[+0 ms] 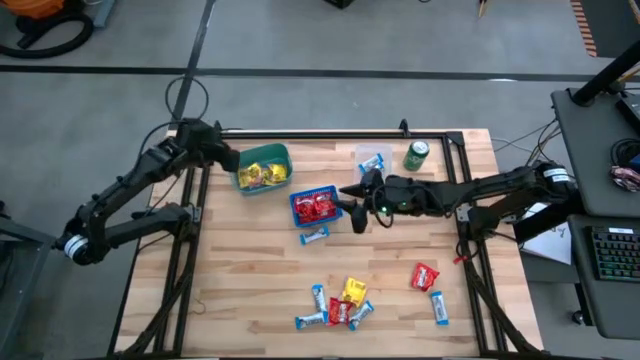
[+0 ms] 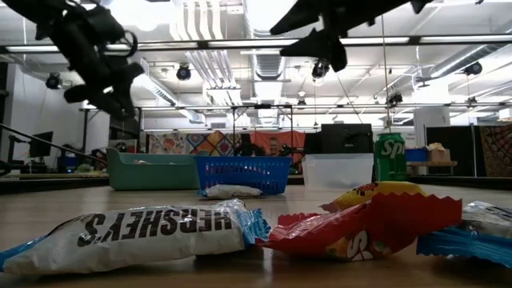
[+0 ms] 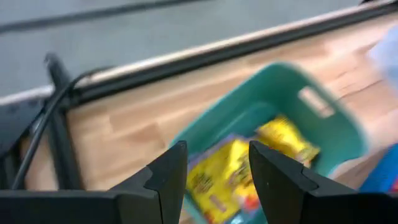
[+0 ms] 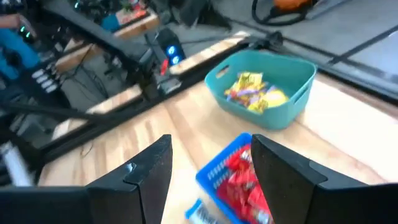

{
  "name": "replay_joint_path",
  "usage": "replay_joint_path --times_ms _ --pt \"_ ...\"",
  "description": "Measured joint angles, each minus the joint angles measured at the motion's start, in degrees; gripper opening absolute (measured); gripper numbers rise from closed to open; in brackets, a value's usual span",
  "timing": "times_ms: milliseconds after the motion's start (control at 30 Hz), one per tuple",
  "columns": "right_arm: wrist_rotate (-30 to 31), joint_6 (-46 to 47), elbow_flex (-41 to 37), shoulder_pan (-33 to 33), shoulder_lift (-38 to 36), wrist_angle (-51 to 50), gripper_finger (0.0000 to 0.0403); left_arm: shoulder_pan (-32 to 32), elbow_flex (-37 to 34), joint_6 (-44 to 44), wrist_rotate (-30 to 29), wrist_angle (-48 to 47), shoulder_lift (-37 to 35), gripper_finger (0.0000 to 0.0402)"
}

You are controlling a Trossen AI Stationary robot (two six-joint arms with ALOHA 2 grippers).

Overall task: Sort candy
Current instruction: Put the skittles candy into the blue basket

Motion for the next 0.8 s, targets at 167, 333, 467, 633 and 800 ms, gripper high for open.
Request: replay_joint_path --times_ms 167,333,467,633,800 --pt "-6.08 4.73 0.00 3.63 -0.89 -5.94 0.0207 -5.37 -1.63 -1.20 7.30 9.81 -2.49 0.0155" --pt "-6.91 16.58 0.02 8.31 0.23 -13.05 0.0207 -18.39 -8.60 -7.37 10.50 29.22 -3.98 0.0155" --pt "-8.22 27.93 0.01 12.44 1.45 -23.07 0.0207 -31.38 -14.51 -5.86 7.84 48.60 -2.24 0.0155" --pt "-13.27 47.32 0.02 17.41 4.58 -37.38 0.0207 -43.19 -16.31 0.19 -3.97 58.31 0.90 0.0155" --pt "-23.83 61.77 0.01 22.10 7.88 -49.80 0.0207 -47.45 -14.49 3.87 -8.96 58.03 4.48 0.0155"
